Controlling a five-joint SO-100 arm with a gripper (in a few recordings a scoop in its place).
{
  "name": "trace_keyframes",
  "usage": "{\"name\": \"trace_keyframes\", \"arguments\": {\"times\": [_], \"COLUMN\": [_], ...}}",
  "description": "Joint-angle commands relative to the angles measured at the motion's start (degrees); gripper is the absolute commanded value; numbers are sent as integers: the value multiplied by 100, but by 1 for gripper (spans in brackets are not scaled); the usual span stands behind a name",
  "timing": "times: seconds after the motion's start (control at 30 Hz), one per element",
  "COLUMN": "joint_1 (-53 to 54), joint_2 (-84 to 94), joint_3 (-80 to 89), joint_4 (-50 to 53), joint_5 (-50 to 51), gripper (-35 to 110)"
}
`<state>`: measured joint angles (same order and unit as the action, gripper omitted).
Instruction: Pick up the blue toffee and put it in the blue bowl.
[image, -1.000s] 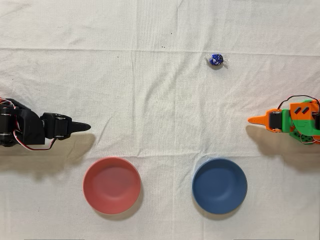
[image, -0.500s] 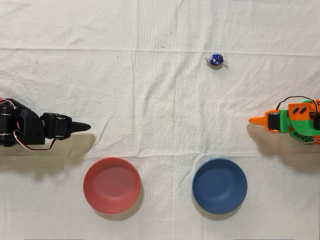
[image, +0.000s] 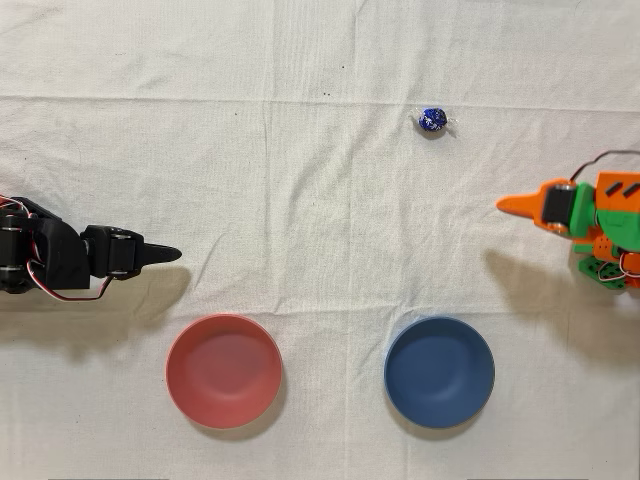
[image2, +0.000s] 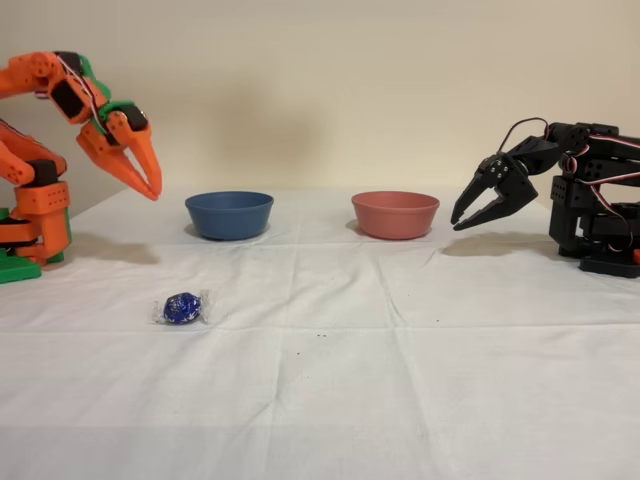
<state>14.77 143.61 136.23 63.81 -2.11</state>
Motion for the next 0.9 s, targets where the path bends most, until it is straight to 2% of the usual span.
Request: {"name": "trace_keyframes", "arguments": {"times": [0.0,0.23,0.47,0.7,0.87], "joint_1": [457,1257,1661,1951,2030], "joint_2": [-914,-2663,-3454,-4069,-4649], "joint_3": [-1204,-2505,-2997,-3155,-3647], "joint_4": [255,396,606,281,167], "joint_5": [281,272,-97,-1055,-782], "gripper": [0,0,0,0,0]}}
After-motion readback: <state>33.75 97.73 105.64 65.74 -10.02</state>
